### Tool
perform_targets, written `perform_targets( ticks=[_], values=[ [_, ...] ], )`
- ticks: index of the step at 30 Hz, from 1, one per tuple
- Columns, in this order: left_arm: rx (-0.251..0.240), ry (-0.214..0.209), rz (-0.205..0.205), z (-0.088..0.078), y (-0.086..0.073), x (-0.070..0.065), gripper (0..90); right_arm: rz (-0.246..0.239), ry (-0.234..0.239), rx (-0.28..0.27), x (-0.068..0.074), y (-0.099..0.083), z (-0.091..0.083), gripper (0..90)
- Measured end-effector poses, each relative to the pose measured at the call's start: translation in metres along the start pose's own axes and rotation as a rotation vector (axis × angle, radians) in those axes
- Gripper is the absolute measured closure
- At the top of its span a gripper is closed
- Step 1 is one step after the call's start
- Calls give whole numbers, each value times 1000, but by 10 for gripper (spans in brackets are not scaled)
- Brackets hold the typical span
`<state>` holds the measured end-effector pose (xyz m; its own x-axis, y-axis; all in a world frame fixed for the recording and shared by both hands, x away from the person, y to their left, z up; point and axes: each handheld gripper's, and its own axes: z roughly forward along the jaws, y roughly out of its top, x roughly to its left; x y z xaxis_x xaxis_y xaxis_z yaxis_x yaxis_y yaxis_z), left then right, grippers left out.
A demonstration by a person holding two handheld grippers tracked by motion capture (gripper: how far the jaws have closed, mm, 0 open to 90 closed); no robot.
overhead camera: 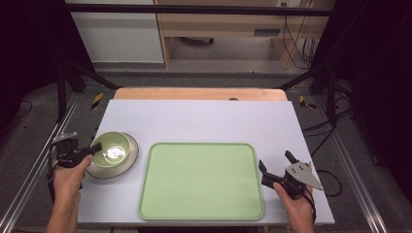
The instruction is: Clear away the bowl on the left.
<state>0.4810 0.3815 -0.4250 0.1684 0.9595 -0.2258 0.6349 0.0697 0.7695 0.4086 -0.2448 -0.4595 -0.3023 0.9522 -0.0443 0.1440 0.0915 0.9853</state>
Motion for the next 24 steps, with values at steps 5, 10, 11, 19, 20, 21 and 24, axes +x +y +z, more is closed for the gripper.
perform_targets(
  ticks=[5, 10, 11, 19, 20, 21, 24],
  values=[
    [-17, -23, 1, -5, 3, -5, 827, 0, 3, 0, 0, 0, 0, 44],
    [-29, -30, 12, -8, 5, -13, 827, 1, 2, 0, 0, 0, 1, 44],
    [-29, -30, 12, -8, 5, -13, 827, 1, 2, 1, 0, 0, 1, 45],
    [-34, -66, 55, -7, 9, -37, 827, 2, 2, -5, 0, 0, 0, 45],
    [-34, -68, 62, -6, 10, -40, 827, 4, 0, -3, -1, 0, 0, 45],
    [-34, -68, 62, -6, 10, -40, 827, 4, 0, -3, -1, 0, 0, 45],
    [-29, -83, 77, -5, 9, -47, 827, 8, -1, -6, -1, 1, -1, 44]
  ],
)
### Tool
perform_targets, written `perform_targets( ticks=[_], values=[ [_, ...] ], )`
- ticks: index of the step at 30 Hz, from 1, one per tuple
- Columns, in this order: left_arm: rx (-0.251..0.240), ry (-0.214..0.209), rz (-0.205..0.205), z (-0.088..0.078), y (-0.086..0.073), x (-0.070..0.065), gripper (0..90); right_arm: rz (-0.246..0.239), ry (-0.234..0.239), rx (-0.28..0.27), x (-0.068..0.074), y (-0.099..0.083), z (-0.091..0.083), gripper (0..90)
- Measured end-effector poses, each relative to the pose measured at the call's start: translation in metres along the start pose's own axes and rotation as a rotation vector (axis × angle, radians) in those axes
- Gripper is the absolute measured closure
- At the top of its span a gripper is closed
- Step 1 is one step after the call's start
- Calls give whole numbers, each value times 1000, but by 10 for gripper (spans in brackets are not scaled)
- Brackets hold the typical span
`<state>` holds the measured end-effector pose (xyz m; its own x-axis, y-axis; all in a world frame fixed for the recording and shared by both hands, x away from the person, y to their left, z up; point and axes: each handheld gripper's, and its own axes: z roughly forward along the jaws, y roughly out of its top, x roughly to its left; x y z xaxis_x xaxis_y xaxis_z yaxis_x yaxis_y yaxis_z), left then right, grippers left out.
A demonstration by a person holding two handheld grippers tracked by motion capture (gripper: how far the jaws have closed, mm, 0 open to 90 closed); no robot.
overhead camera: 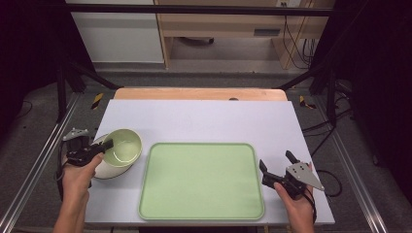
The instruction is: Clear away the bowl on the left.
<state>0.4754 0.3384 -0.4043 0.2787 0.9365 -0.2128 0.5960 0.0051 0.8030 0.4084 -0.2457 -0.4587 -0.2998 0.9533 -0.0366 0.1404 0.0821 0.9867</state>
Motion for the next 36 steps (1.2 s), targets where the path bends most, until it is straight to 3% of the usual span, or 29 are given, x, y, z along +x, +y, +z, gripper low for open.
perform_targets(
  ticks=[8, 24, 29, 33, 36],
  values=[
    [-2, -65, 32, 5, 4, -25, 827, -2, 0, 1, 0, 0, 1, 44],
    [9, -130, 94, 14, 4, -62, 827, -3, 6, 5, 1, -1, 1, 43],
    [13, -153, 93, 18, 3, -69, 826, -9, 8, 6, 2, -1, 1, 43],
    [19, -220, 54, 22, 1, -73, 827, -2, 3, -2, 0, 0, 1, 43],
    [20, -214, 72, 22, 1, -77, 827, -3, 2, 0, -1, -1, 1, 43]
  ],
)
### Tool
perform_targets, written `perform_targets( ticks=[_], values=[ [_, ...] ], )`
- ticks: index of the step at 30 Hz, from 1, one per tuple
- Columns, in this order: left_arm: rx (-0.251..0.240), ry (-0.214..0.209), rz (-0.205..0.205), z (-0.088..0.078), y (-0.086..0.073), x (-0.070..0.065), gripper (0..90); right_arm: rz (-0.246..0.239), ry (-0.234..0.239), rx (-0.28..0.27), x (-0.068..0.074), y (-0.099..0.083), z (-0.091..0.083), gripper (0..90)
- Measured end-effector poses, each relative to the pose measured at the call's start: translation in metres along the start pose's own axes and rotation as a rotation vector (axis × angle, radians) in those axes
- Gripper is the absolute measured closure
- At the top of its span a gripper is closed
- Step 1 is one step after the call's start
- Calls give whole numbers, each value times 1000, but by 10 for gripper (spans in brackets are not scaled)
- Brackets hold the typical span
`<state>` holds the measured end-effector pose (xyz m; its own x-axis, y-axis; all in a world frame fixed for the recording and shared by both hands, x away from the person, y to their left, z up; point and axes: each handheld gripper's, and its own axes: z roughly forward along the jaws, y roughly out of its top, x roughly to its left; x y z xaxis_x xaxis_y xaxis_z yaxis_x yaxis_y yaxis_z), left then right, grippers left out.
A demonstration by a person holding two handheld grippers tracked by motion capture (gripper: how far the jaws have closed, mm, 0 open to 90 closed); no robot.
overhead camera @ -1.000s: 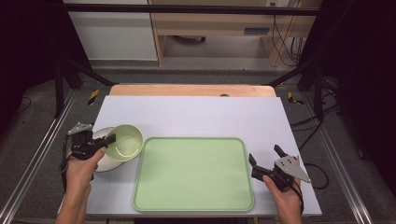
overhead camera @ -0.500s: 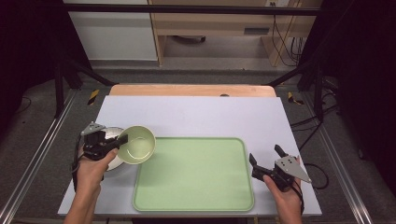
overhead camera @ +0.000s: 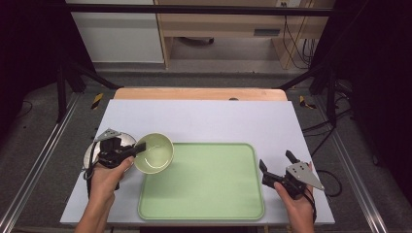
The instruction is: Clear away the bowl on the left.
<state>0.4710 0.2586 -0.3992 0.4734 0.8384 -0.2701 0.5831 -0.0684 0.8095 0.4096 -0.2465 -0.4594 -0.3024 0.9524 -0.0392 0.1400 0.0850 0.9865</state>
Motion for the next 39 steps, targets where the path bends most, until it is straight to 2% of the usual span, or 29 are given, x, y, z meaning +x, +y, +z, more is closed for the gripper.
perform_targets(
  ticks=[15, 26, 39],
  values=[
    [10, -21, 47, 7, 1, -21, 826, -2, 1, 1, 1, 0, 0, 43],
    [22, -42, 69, 20, -4, -40, 827, -3, 1, 0, 2, 1, 0, 43],
    [63, -62, 105, 36, -12, -57, 826, -1, 4, 5, 1, 0, 0, 43]
  ],
)
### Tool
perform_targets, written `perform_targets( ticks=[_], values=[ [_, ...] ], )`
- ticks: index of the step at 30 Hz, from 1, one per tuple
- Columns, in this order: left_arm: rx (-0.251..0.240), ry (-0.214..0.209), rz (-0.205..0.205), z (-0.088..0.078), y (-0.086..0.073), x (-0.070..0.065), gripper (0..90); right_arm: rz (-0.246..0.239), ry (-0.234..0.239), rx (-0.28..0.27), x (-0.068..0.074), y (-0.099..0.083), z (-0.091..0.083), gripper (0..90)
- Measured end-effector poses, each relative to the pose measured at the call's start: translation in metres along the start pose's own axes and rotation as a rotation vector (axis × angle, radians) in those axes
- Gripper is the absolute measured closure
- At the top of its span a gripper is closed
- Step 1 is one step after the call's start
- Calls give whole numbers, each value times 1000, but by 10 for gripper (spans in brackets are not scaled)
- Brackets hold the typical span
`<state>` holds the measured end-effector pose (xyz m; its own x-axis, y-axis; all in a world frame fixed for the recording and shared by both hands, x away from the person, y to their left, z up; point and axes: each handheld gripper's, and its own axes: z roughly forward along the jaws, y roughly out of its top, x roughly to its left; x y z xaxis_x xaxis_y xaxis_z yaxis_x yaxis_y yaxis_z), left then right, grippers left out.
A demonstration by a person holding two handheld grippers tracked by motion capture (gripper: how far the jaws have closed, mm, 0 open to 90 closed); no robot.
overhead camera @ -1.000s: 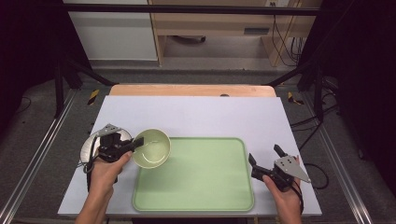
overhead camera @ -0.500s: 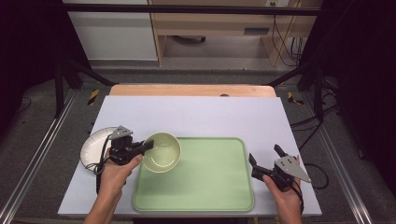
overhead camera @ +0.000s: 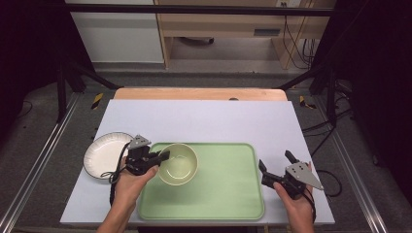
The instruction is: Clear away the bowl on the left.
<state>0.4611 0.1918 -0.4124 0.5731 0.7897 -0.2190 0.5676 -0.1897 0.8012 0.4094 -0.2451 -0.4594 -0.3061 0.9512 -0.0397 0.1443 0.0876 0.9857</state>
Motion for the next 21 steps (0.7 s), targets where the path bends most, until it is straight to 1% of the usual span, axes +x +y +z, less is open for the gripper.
perform_targets(
  ticks=[8, 21],
  values=[
    [15, -13, 7, 10, -4, -6, 826, 0, -2, -2, 0, 0, 0, 44],
    [34, -25, 22, 19, -8, -14, 826, -2, 2, 0, 0, 0, 1, 44]
  ],
)
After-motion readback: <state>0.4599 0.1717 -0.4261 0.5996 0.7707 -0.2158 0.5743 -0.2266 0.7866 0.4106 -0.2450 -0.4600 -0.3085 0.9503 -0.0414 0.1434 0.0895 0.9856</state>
